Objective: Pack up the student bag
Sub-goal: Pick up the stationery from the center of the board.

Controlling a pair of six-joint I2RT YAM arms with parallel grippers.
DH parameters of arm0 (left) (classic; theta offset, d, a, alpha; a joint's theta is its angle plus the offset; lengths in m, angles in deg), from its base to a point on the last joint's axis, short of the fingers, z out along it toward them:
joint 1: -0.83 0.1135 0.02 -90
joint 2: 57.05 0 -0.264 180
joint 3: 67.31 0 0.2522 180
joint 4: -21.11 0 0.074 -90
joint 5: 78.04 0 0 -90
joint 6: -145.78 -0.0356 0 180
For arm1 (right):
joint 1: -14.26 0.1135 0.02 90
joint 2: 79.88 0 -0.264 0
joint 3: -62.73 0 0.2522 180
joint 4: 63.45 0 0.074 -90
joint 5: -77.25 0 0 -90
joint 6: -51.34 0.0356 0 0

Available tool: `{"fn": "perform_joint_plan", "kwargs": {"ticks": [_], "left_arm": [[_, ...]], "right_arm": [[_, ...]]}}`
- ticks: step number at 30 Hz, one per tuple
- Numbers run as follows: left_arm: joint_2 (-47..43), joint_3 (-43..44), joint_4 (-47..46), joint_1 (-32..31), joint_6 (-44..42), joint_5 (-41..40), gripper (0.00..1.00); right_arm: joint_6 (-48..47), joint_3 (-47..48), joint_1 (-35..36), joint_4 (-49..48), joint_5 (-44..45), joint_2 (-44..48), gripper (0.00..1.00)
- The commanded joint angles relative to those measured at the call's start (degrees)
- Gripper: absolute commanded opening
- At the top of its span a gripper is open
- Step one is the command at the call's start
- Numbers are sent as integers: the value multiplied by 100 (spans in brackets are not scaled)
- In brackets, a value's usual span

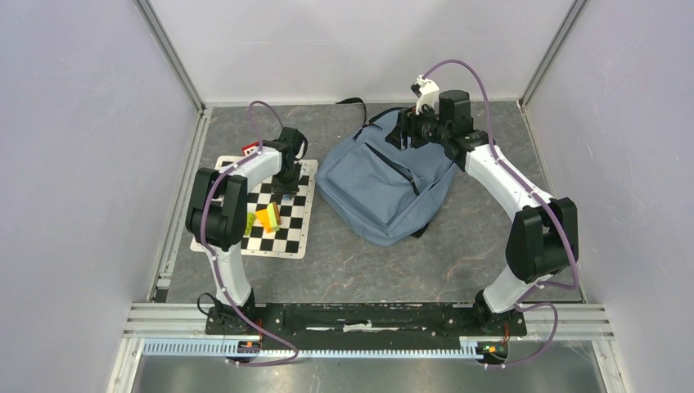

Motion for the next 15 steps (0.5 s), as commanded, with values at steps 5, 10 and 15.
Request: {"fn": "perform_joint_plan", "kwargs": {"ticks": [5, 10, 15], "left_arm": [[114, 380, 3, 52, 6, 159, 27], [227, 426, 51, 86, 42, 258, 27], [376, 490, 184, 96, 143, 400, 28]], "right_arm": [[-32, -33, -30, -32, 25, 204, 66], [-27, -13, -32, -32, 30, 188, 66], [-51, -15, -39, -20, 38, 204, 66]]}}
